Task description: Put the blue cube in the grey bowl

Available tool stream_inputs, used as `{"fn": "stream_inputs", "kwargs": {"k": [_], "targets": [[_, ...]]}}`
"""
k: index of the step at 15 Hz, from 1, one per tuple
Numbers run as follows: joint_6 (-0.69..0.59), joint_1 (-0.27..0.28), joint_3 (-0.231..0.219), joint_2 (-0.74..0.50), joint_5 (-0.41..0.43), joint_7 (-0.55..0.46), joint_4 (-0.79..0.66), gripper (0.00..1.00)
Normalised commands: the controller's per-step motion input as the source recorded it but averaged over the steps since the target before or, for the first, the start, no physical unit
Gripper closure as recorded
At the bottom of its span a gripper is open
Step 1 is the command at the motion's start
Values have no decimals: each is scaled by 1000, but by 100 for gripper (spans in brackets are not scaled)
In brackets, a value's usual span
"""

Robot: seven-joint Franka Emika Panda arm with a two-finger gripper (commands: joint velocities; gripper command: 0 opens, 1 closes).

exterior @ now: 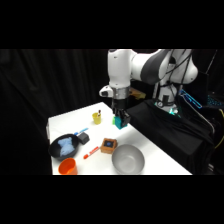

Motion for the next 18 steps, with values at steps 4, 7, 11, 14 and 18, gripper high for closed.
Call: {"fn": "stream_inputs", "kwargs": {"k": [4, 7, 11, 14, 18], "targets": [[24, 93, 83, 173, 155, 47, 224, 74], [119, 86, 63, 262, 107, 45, 226, 74], [244, 68, 29, 311, 63, 44, 211, 74], [228, 59, 17, 322, 78, 36, 214, 74], [185, 64, 26, 298, 111, 29, 217, 74]]}}
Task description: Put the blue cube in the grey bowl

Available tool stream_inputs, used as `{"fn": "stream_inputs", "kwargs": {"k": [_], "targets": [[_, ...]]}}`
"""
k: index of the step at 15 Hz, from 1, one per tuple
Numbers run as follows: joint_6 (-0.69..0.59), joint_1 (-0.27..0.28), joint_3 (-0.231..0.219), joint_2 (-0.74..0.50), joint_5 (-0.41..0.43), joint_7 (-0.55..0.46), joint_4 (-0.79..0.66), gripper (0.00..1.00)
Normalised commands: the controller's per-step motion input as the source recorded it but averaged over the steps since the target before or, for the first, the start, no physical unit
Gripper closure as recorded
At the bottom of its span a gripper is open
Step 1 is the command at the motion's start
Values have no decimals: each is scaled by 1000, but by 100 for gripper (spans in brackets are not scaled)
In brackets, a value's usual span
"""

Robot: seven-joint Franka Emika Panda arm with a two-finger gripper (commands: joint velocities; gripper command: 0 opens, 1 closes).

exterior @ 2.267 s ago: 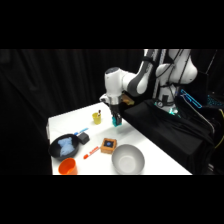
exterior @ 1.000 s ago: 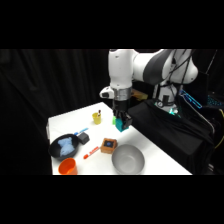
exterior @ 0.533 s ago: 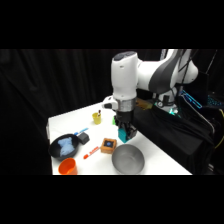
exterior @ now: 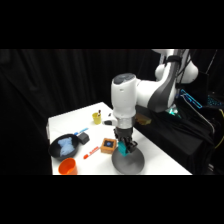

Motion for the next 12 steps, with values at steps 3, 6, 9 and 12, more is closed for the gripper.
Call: {"fn": "stream_inputs", "kwargs": {"k": [3, 6, 9, 12], "targets": [[142, 80, 37, 247, 115, 36, 211, 74], [122, 87, -1, 208, 50, 41, 198, 22], [60, 74, -25, 120, 31, 40, 130, 1], [-69, 75, -21, -19, 35, 54, 58, 0]]}}
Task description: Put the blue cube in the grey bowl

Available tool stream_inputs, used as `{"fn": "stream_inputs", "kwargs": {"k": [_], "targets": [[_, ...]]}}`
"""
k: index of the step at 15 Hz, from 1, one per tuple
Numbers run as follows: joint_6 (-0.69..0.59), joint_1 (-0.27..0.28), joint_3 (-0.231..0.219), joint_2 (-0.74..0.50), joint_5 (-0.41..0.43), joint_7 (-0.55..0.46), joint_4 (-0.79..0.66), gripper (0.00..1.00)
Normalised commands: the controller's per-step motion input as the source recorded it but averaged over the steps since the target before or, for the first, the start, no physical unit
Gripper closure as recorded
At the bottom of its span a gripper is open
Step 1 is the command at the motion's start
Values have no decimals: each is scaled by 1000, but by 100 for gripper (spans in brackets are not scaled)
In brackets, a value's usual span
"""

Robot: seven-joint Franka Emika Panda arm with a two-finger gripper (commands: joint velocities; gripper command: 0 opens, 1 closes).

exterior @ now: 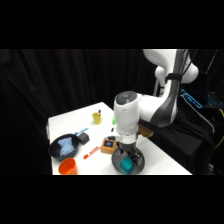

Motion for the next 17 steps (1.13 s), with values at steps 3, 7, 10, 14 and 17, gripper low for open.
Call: {"fn": "stream_inputs", "kwargs": {"k": [3, 7, 10, 14, 17], "targets": [[-243, 36, 39, -210, 93, 1, 18, 0], [-448, 6, 54, -342, 129, -6, 49, 0], [-515, -42, 43, -338, 160, -35, 130, 0], [-460, -69, 15, -229, 138, -51, 203, 0], [-358, -59, 14, -135, 129, -75, 202, 0]]}}
